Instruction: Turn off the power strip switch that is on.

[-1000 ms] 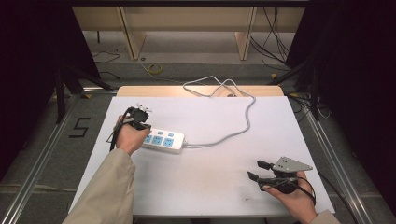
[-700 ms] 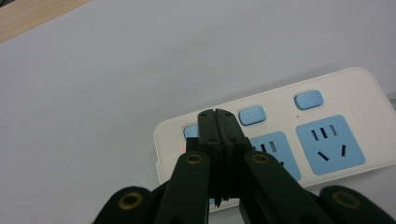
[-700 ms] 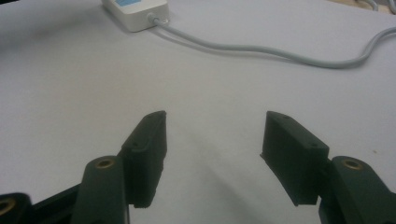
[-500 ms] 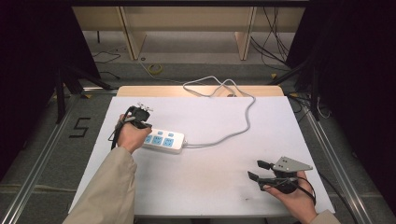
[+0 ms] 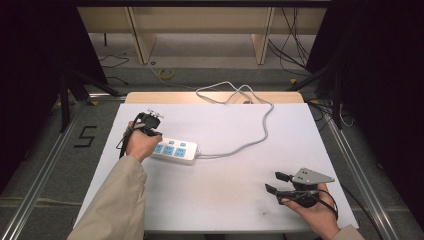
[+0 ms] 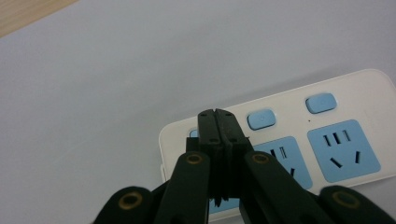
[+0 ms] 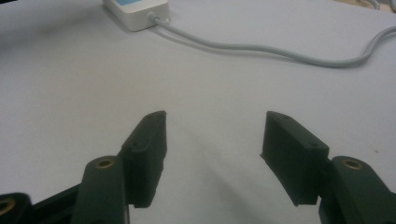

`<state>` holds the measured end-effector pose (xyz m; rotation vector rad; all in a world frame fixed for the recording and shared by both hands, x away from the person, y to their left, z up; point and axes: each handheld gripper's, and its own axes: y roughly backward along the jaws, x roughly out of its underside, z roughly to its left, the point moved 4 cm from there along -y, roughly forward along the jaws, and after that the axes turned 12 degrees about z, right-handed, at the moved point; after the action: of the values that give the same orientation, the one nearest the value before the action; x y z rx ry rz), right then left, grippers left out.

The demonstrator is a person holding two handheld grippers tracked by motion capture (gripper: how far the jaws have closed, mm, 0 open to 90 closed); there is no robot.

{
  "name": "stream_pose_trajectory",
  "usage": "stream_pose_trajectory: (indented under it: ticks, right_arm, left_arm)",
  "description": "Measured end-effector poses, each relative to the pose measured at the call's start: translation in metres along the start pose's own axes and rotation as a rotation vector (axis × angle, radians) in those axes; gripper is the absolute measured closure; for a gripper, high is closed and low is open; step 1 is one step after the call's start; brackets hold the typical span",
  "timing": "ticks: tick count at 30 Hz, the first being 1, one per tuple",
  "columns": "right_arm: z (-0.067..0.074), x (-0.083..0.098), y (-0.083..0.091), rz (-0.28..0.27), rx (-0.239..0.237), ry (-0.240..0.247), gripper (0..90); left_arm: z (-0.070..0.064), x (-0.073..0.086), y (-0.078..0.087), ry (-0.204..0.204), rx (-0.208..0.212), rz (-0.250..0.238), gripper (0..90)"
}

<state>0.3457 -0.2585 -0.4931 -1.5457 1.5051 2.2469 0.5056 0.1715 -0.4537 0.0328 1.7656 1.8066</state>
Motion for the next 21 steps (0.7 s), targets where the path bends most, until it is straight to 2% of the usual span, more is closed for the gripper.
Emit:
stream_pose_trajectory:
  ticks: [14, 21]
  right_arm:
    - [0.0, 0.0, 0.0, -0.001, 0.0, 0.001, 40.8]
    - [0.0, 0.0, 0.0, 0.001, -0.001, 0.0, 40.8]
  left_arm:
    - [0.003, -0.003, -0.008, 0.0, 0.0, 0.033, 89.6]
    - [0.006, -0.004, -0.014, 0.013, 0.002, 0.046, 89.6]
